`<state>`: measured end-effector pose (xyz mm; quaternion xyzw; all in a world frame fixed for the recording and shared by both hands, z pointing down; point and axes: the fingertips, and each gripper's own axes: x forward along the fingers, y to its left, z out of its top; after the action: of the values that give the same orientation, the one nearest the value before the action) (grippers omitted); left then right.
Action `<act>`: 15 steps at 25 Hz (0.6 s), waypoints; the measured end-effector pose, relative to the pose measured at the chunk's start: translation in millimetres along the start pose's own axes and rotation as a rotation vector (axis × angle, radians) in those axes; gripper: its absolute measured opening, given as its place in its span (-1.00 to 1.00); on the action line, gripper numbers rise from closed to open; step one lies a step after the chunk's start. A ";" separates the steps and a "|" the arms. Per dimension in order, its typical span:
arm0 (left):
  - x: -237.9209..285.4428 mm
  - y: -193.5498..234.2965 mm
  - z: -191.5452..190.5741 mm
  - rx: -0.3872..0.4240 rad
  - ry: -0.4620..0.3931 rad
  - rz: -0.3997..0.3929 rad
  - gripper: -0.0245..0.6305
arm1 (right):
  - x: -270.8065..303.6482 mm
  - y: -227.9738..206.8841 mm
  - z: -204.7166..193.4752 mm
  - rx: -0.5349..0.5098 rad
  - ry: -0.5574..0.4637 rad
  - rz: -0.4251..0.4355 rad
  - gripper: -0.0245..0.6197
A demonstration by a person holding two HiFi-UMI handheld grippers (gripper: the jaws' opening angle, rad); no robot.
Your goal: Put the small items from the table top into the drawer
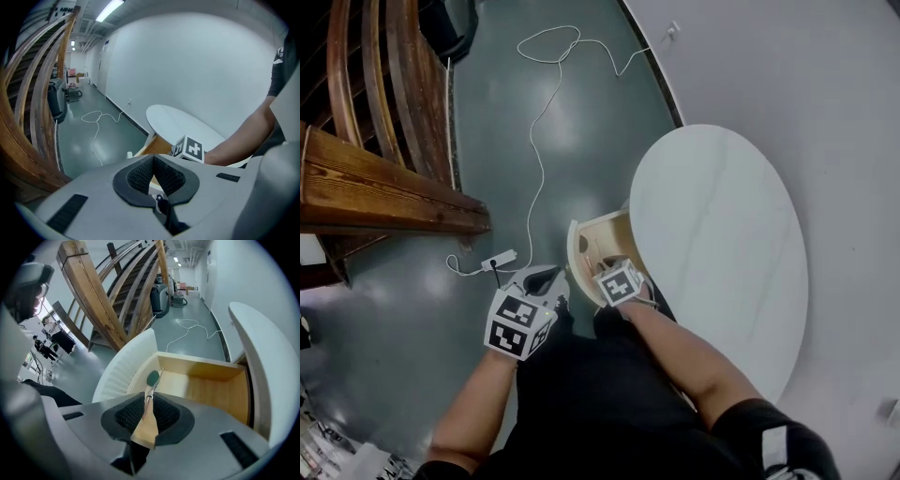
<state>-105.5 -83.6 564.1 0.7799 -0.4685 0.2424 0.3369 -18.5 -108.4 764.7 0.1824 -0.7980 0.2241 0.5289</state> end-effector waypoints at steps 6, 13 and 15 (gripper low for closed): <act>2.7 7.5 -6.6 -0.032 0.009 0.025 -0.88 | 36.7 -20.3 0.5 -0.041 0.065 -0.040 -0.75; -3.6 15.9 -25.0 -0.070 0.034 0.044 -0.88 | 75.8 -27.1 -7.6 -0.074 0.132 -0.031 -0.75; -3.6 16.1 -28.7 -0.081 0.037 0.051 -0.88 | 83.5 -31.0 -14.6 -0.086 0.158 -0.031 -0.75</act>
<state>-123.3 -65.4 585.2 0.7489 -0.4912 0.2461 0.3705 -22.3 -130.7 852.0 0.1535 -0.7598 0.1951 0.6009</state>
